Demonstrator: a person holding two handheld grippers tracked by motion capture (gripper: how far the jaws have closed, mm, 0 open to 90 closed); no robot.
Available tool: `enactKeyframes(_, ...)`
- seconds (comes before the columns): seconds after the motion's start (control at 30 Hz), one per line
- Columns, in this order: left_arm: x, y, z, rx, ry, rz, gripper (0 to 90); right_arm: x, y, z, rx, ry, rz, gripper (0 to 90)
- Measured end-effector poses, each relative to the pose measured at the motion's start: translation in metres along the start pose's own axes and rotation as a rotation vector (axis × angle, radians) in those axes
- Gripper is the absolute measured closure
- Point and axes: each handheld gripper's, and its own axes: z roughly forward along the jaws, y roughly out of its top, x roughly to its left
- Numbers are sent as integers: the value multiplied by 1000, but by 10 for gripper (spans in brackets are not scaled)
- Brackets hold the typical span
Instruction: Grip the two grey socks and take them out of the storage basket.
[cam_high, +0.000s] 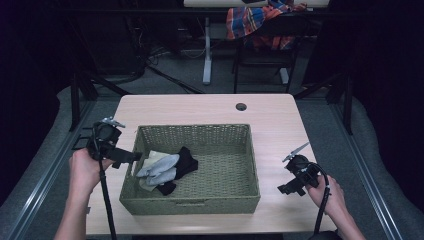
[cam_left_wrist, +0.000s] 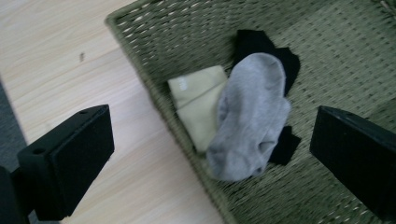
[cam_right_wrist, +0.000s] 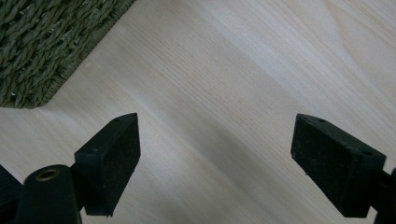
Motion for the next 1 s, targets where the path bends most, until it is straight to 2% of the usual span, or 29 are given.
enactKeyframes(0.1,-7,10,9,23,-8,27,2,0,0,0,3,1,-2,156)
enactKeyframes(0.27,-13,18,21,63,-22,48,18,-1,0,0,8,3,-2,156)
enactKeyframes(0.43,-19,24,33,102,-47,69,92,-1,0,0,7,-7,-7,156)
enactKeyframes(0.47,-21,27,38,119,-61,73,140,-1,0,0,8,-7,-6,156)
enactKeyframes(0.5,-22,28,42,128,-69,75,157,-1,0,0,7,6,-4,156)
enactKeyframes(0.6,-26,32,51,173,-93,84,189,-1,0,1,4,5,-1,156)
enactKeyframes(0.63,-29,34,55,189,-93,80,209,-1,0,1,3,6,-1,156)
enactKeyframes(0.73,-33,38,64,216,-90,105,246,-1,0,1,4,6,-1,156)
enactKeyframes(0.87,-38,35,77,246,-89,121,344,-2,0,0,8,8,-3,156)
enactKeyframes(0.97,-42,31,85,297,-66,141,397,-2,0,0,7,7,-4,156)
enactKeyframes(1.0,-43,30,87,307,-72,147,415,-1,0,0,6,6,-5,156)
